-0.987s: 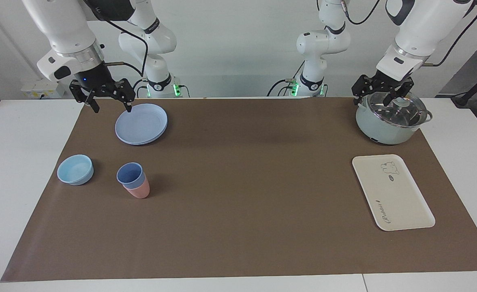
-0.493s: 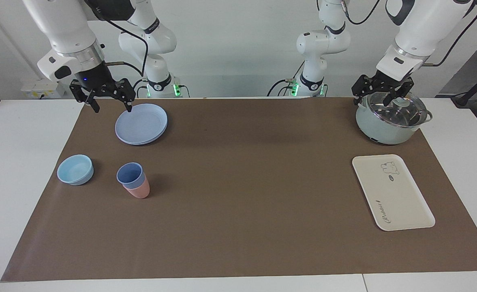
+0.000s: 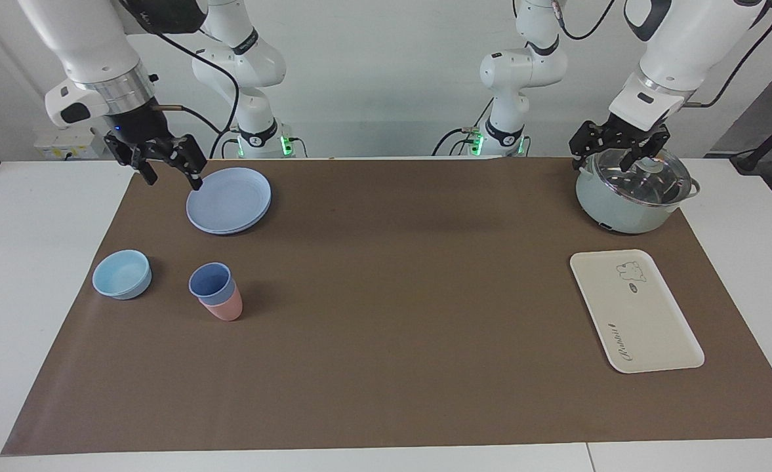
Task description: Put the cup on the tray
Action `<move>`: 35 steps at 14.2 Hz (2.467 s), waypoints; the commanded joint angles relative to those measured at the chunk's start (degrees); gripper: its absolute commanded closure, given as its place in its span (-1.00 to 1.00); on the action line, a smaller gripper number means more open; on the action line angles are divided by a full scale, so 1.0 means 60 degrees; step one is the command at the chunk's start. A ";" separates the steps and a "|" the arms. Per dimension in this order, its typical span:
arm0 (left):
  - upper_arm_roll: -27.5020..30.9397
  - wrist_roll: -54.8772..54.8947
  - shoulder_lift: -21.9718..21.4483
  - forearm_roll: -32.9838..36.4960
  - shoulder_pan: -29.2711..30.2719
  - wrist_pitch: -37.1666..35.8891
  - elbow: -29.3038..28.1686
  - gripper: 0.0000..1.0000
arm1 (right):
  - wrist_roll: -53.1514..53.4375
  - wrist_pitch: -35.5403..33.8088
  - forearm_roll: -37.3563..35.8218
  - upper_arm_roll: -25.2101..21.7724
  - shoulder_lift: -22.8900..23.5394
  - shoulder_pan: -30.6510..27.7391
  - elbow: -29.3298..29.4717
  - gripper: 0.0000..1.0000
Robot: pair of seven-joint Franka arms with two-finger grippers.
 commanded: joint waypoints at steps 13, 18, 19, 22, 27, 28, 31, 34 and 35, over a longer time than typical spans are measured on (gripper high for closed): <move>-0.0012 0.0048 -0.0243 0.0105 0.0066 0.0147 -0.0288 -1.00 | 0.4416 0.1074 0.2138 0.0023 0.2747 -0.1907 0.0842 -0.60; -0.0012 0.0048 -0.0243 0.0105 0.0066 0.0147 -0.0288 -1.00 | 0.5137 0.1206 0.3017 0.0023 0.3876 -0.2258 0.0872 -0.75; -0.0012 0.0048 -0.0243 0.0105 0.0066 0.0147 -0.0288 -1.00 | 0.5282 0.1221 0.3092 0.0023 0.4038 -0.2273 0.0872 -0.81; -0.0012 0.0048 -0.0243 0.0105 0.0066 0.0147 -0.0288 -1.00 | 0.5401 0.1061 0.3823 0.0038 0.4739 -0.2667 0.0887 -0.90; -0.0012 0.0034 -0.0243 0.0105 0.0066 0.0133 -0.0288 -1.00 | 0.5342 0.1045 0.4206 0.0169 0.5680 -0.2890 0.1226 -1.00; -0.0012 0.0033 -0.0243 0.0105 0.0008 0.0133 -0.0288 -1.00 | 0.5327 0.1103 0.4380 0.0170 0.5753 -0.2816 0.1108 -1.00; -0.0012 0.0033 -0.0243 0.0105 0.0051 0.0104 -0.0288 -1.00 | 0.5327 0.1118 0.4703 0.0184 0.5725 -0.2655 0.0583 -1.00; -0.0027 0.0136 -0.0257 0.0105 0.0051 0.0351 -0.0346 -1.00 | 0.5124 0.1191 0.5202 0.0184 0.5607 -0.2669 0.0228 -1.00; -0.0012 0.0150 -0.0243 0.0105 0.0066 0.0773 -0.0405 -1.00 | 0.4876 0.1206 0.5216 0.0170 0.5592 -0.2654 0.0184 -1.00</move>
